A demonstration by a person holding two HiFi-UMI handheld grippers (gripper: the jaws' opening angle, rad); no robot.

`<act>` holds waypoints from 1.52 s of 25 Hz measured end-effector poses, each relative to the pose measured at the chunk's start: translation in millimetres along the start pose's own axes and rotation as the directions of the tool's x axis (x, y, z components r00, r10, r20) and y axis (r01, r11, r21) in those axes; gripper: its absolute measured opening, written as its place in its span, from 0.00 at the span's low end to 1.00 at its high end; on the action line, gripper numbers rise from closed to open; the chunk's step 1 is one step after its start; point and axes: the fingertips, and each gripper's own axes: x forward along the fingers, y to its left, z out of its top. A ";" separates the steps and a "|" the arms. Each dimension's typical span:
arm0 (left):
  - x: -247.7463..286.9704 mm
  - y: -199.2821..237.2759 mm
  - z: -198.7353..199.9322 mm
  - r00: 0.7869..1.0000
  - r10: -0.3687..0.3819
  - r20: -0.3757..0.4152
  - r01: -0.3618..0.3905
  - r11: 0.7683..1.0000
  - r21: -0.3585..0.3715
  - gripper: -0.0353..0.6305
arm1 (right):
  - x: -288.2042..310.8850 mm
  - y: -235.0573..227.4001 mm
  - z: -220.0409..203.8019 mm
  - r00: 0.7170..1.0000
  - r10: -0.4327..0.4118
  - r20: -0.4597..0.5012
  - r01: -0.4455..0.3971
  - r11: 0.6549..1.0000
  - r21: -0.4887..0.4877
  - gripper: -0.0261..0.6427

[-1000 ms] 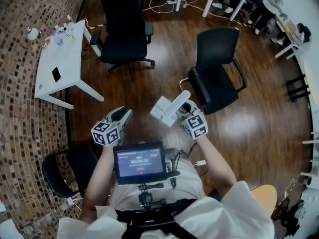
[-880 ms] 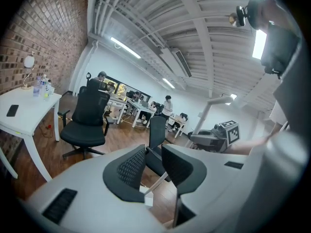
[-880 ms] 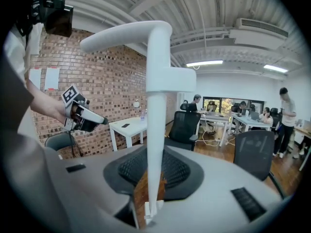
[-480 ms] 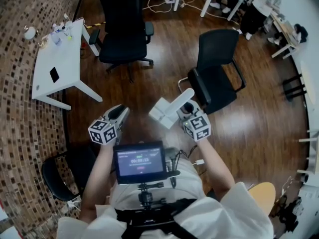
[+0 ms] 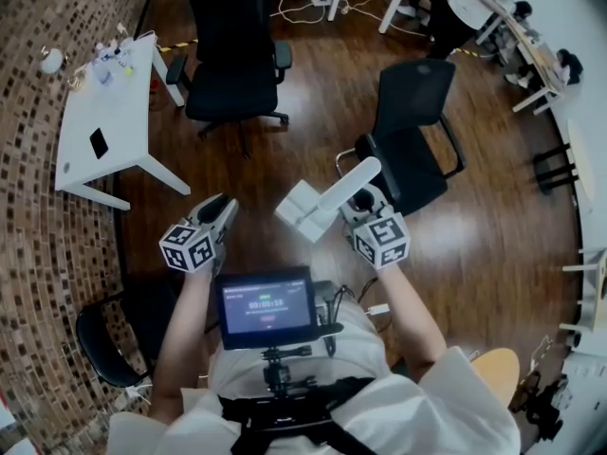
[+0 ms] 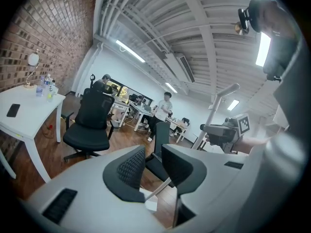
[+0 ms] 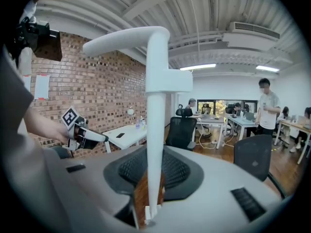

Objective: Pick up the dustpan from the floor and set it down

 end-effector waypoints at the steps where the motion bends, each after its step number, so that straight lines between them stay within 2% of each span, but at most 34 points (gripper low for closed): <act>1: 0.7 2.5 2.0 1.000 0.002 0.003 -0.002 1.000 -0.002 0.20 | 0.9 -0.7 5.1 1.000 0.000 0.006 0.000 1.000 -0.002 0.19; 10: 3.7 12.5 23.2 0.999 0.015 0.036 -0.015 1.000 0.000 0.20 | 4.4 -7.9 35.7 0.999 0.009 0.047 -0.008 1.000 -0.020 0.19; 19: 4.7 9.6 31.3 0.999 0.023 0.044 -0.023 1.000 0.012 0.20 | -5.9 -28.0 48.3 0.997 -0.010 0.079 0.011 1.000 -0.010 0.19; 38: 11.0 -5.0 25.0 0.999 0.028 0.032 -0.029 0.999 0.015 0.20 | -26.3 -53.9 35.2 0.997 -0.036 0.064 0.035 0.999 0.009 0.19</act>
